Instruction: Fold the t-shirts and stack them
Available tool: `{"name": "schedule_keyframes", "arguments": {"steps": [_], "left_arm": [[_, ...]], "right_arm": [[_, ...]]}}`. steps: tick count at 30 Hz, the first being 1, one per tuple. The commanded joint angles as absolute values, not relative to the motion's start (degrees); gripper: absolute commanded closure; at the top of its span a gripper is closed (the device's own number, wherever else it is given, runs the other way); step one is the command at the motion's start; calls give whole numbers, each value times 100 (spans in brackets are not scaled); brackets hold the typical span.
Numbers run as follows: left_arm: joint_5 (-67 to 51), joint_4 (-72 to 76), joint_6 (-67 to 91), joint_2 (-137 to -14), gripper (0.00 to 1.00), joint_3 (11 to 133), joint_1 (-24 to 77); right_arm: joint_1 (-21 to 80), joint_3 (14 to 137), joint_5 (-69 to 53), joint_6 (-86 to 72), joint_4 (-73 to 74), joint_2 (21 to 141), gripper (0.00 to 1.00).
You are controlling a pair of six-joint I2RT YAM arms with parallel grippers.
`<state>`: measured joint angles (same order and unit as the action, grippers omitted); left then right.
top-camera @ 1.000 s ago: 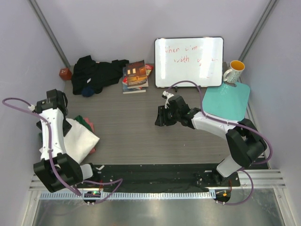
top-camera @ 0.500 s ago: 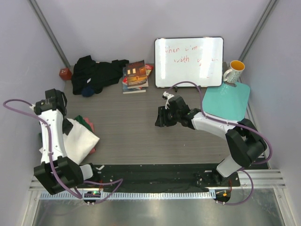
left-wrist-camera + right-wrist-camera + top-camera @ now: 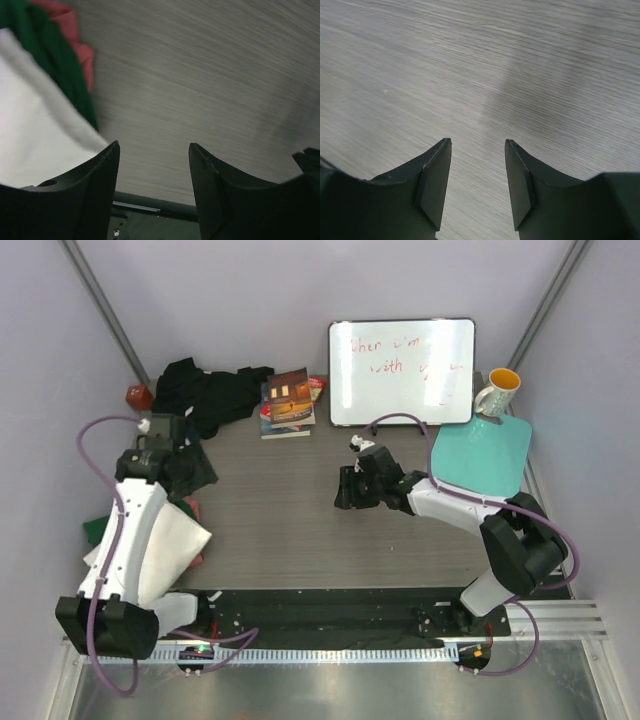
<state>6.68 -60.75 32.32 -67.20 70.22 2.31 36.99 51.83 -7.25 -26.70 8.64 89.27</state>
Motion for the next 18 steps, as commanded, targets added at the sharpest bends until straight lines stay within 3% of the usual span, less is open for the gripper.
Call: {"name": "schedule_keyframes", "arguments": {"steps": [1, 7, 18], "left_arm": [[141, -4784, 3165, -7100, 42, 6987, 1273], [-396, -3869, 2962, -8094, 41, 6882, 1968], [-887, -3340, 2751, -8736, 40, 6732, 2083]], "right_arm": [[3674, 5124, 43, -2655, 1212, 8640, 47], [3683, 5098, 500, -2733, 1397, 8482, 47], [3665, 5089, 1371, -2707, 1714, 8358, 47]]}}
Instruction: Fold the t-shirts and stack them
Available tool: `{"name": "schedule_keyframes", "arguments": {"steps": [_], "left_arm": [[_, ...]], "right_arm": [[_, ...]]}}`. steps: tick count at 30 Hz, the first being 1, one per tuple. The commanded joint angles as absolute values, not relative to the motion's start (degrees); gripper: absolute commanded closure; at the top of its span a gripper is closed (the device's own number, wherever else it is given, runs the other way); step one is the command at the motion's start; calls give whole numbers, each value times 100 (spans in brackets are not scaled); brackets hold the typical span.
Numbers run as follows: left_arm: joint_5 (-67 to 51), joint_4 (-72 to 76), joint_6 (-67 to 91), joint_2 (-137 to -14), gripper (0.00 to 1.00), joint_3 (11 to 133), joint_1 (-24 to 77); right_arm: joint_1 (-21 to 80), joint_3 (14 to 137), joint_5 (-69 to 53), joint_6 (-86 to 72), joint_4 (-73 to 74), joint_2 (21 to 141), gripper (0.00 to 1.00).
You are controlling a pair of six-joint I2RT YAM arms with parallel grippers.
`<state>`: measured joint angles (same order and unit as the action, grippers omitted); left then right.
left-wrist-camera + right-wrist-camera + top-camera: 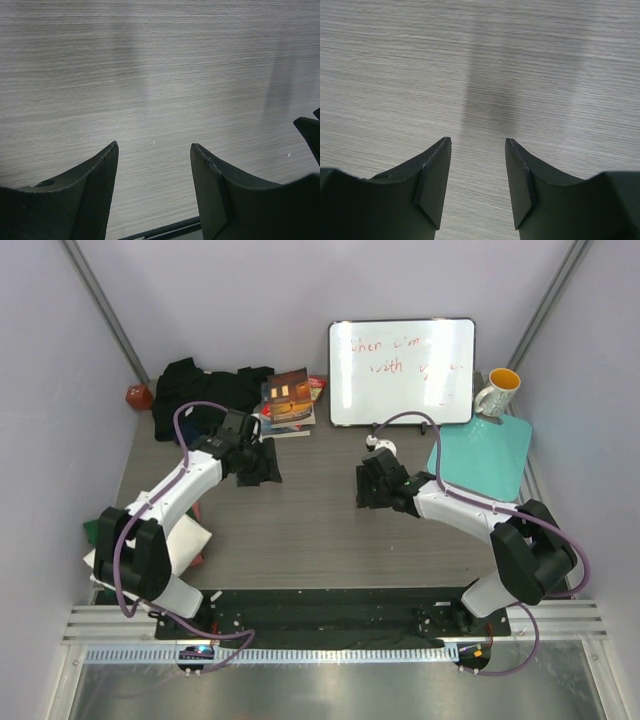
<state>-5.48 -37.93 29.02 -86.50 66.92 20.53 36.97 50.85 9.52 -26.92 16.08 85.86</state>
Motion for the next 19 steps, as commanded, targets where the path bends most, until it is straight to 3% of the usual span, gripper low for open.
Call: {"name": "schedule_keyframes", "arguments": {"steps": [1, 19], "left_arm": [[-905, -3340, 2742, -8780, 40, 6750, 2083], [-458, -3594, 2690, -8956, 44, 6934, 2092]], "right_arm": [[3665, 5080, 1371, -2742, 1740, 8332, 47], [3656, 5027, 1398, -2716, 1863, 8191, 46]]}}
